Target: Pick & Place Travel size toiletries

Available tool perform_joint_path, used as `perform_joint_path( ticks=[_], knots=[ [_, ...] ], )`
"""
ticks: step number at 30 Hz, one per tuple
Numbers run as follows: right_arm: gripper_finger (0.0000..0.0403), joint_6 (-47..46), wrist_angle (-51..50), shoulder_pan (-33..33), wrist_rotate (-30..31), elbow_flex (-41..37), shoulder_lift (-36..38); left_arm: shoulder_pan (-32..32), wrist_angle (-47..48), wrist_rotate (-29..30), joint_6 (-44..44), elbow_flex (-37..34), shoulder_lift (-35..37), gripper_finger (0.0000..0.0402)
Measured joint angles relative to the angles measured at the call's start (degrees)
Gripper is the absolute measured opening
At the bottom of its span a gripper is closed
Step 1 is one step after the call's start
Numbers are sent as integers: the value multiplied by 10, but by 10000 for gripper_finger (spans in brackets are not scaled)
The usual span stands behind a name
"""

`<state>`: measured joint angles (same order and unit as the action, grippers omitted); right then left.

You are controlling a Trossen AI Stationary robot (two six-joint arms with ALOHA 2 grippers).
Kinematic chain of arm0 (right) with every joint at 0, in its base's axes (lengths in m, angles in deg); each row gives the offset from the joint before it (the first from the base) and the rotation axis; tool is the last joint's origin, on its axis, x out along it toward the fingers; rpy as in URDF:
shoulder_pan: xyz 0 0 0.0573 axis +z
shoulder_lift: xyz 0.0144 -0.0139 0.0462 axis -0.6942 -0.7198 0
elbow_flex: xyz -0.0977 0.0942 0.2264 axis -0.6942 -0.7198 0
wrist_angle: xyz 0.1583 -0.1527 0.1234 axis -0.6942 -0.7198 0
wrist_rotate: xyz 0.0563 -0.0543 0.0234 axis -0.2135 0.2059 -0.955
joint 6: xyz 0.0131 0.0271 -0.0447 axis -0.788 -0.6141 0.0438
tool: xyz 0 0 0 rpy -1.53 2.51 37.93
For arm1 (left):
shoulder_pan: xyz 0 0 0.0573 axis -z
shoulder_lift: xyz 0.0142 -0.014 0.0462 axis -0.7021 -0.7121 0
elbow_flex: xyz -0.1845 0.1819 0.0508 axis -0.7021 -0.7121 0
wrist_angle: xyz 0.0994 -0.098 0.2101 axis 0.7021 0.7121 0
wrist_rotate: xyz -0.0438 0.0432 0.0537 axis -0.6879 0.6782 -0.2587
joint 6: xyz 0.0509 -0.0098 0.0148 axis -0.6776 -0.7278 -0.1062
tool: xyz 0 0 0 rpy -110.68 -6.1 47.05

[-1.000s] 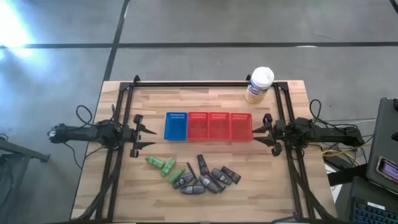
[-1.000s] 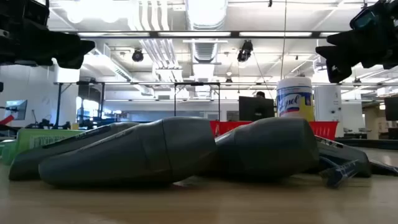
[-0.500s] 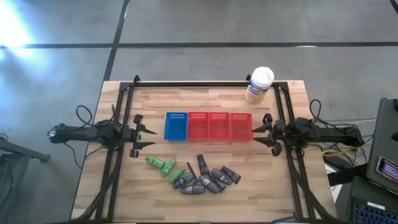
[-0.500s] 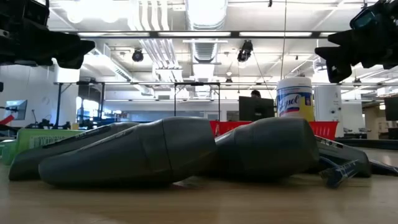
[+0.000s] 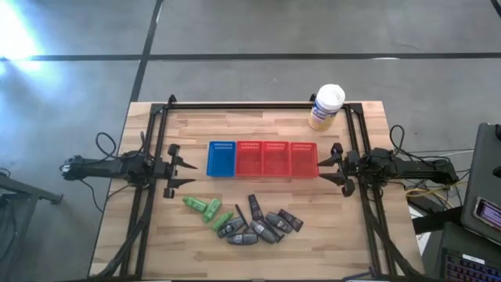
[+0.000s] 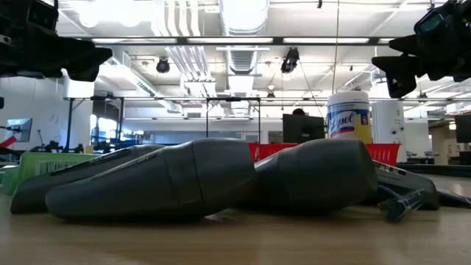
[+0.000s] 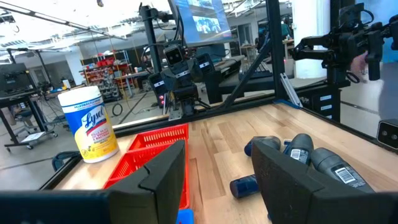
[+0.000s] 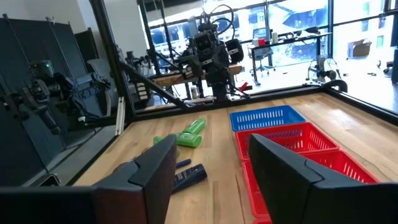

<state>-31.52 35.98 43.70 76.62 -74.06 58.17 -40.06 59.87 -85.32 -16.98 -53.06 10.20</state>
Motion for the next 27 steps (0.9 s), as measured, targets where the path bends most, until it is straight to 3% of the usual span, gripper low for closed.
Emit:
perform_joint_path(
  ticks=[9, 22, 27],
  knots=[
    [188, -20, 6, 0, 0, 0, 0, 0, 0, 0, 0, 0, 0, 190],
    [150, -578, 65, 0, 66, 0, 0, 0, 0, 0, 0, 0, 0, 190],
    [136, -582, 62, -2, 174, 0, -5, 0, 0, 0, 0, 0, 0, 190]
  ],
)
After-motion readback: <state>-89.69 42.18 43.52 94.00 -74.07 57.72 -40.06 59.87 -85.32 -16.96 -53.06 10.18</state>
